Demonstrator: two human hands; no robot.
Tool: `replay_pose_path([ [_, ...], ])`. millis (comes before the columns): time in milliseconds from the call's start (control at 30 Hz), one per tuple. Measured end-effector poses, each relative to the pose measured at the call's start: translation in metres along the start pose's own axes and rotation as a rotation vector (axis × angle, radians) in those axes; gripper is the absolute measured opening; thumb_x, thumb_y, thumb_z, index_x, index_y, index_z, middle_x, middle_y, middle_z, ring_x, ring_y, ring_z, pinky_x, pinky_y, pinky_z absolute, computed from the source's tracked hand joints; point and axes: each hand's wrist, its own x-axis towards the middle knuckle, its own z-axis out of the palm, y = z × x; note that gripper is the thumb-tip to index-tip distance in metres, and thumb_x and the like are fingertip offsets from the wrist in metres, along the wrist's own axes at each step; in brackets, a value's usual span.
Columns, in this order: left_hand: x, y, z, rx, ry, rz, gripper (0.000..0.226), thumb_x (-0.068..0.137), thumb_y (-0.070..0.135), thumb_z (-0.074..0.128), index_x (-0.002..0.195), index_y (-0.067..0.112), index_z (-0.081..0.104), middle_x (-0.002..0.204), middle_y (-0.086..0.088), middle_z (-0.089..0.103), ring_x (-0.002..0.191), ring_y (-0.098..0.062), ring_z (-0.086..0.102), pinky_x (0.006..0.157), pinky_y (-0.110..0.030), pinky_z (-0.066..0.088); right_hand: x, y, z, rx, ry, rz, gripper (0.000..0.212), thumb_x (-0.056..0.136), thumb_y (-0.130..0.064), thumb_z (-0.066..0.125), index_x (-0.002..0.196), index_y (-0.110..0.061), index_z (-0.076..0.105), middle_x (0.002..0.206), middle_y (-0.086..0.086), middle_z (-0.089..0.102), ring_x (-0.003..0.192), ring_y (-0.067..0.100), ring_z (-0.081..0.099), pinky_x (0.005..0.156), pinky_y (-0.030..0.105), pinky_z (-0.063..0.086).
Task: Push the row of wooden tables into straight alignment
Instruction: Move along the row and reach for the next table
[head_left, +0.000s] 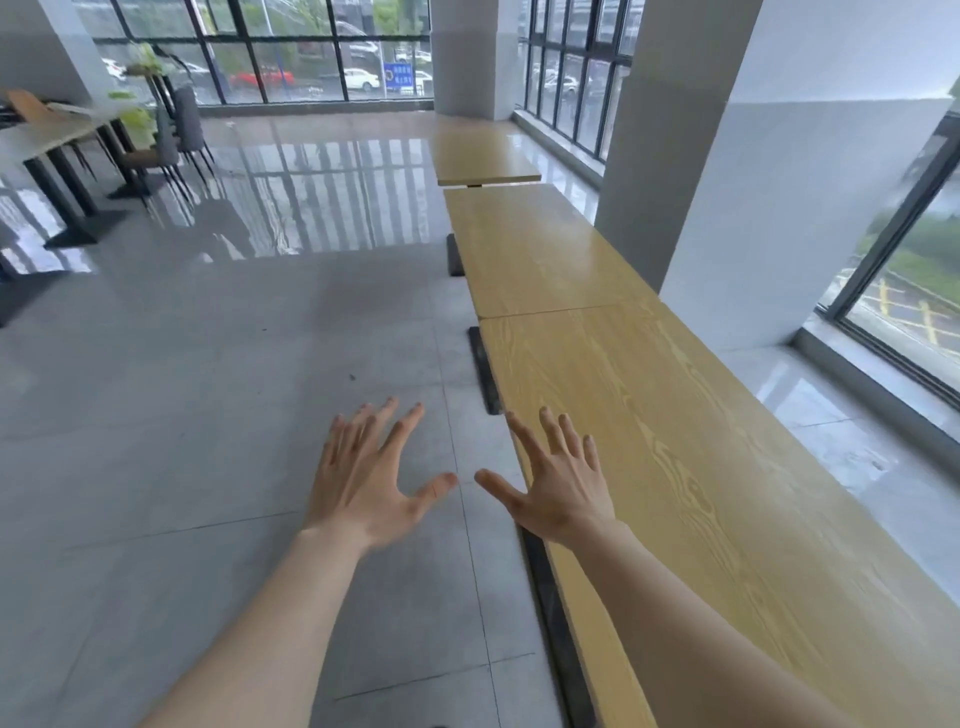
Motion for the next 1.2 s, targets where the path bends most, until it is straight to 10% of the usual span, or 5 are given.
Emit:
replay_pose_path([
  [1200,1.095,-0.364,0.051,-0.078,-0.064,0.27,0.093,0.084,0.091,0.026,0.161,0.045,0.002,0.174,0.004,0.005,0.16,-0.024,0.001,0.127,-0.047,-0.007,1.071,-0.098,-0.084,-0.047,0.171,0.28,0.096,0.083,-0.094,0.024,0.163,-0.046,0.001,0.175,0.002,-0.008,0.16,0.028,-0.012,0.129,0.054,-0.003],
])
